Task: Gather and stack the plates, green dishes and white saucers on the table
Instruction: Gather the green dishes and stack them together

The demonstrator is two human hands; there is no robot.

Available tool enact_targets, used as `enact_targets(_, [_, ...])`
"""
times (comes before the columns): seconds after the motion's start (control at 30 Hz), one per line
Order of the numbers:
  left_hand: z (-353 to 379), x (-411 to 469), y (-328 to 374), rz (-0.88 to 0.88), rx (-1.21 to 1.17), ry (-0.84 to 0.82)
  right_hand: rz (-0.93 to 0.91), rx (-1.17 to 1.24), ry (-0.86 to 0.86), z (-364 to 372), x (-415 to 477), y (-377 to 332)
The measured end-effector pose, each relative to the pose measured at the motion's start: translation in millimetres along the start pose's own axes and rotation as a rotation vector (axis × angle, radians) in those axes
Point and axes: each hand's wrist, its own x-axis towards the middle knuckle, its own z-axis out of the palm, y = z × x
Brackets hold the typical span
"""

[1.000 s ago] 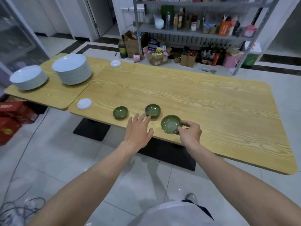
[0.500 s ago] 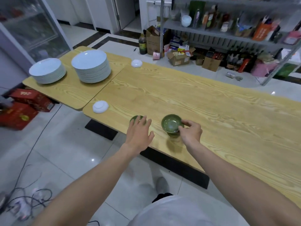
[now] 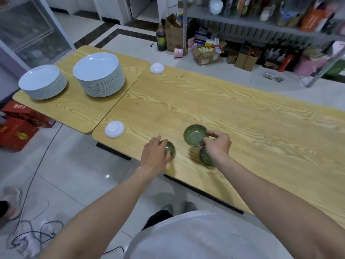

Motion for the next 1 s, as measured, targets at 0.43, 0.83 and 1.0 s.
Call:
enact_targets(0.43, [27, 28, -41, -0.192, -0.397, -0.145, 0.099, -0.003, 0.157, 18, -9, 14])
enact_targets(0.83, [37, 40, -46, -0.345, -0.703, -0.093, 0.099, 0.004, 0.281, 7, -9, 3])
enact_targets(1.0, [24, 48, -30, -0.26, -0.776, -0.102, 0.095, 0.062, 0.283, 3, -10, -4])
